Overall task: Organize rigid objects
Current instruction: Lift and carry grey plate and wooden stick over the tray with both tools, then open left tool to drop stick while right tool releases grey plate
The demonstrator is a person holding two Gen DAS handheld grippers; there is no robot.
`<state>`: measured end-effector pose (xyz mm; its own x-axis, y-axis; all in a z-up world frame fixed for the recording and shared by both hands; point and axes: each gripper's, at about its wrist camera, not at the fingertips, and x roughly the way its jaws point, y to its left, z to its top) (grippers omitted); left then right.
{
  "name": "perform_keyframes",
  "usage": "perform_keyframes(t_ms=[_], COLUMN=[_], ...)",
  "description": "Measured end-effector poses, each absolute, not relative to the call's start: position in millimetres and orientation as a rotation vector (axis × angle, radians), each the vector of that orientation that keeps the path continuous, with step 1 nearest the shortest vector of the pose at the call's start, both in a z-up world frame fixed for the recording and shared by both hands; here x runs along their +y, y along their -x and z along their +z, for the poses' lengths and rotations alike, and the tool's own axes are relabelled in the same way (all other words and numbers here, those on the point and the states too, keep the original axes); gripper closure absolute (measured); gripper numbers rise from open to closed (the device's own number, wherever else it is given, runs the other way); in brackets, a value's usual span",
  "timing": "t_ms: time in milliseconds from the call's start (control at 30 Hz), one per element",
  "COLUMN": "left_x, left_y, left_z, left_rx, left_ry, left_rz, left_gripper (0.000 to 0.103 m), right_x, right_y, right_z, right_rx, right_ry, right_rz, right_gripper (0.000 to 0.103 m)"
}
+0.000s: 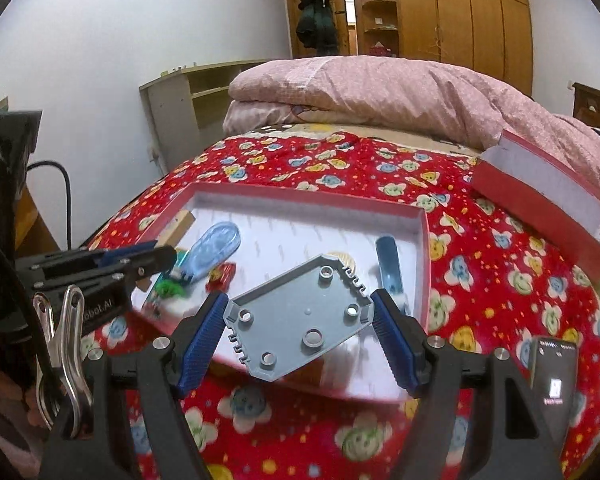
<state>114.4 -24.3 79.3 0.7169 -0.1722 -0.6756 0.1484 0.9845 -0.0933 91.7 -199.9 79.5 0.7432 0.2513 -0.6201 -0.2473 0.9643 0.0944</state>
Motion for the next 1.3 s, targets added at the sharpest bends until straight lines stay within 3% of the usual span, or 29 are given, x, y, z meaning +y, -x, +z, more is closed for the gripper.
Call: perform_keyframes(t_ms=[733,833,900,1067,1133,1300], left_x=[-32.9,-34.2,-33.7,-29.2,-26.8,-23.3], left_y=[-171.7,-171.4,-169.8,-166.3,-162.5,-150.0], left_z=[53.3,53.1,54.0,58.6,61.6,69.5], left_rx=[0.786,0.783,0.779,0.781,0.776,0.765], left_ry=[0.005,-0.010,-0.007,0.018,0.023,0.025], left_rz=[-0.143,-0.130,-0.121,-0.114,-0.108,-0.093], left_gripper=[0.091,0.081,0.067,0.049,0.046,0.041], right_x=[-201.9,-201.3,-200.7,-200.7,-201.0,-199.8], right_y=[-153.1,-154.5,-154.5,-150.1,-146.5,-136.1], right_z=[45.2,42.7,43.1,48.7,54.1,67.6], right_rx=[0.745,0.749,0.748,0.723,0.697,0.657], right_ry=[-0.016,-0.020,-0.018,-0.032,-0.032,-0.040], right_rz=[0.240,0.238,0.237,0.256,0.250,0.260], right_gripper=[0.029,0.029,0.029,0.026,0.018,0.017])
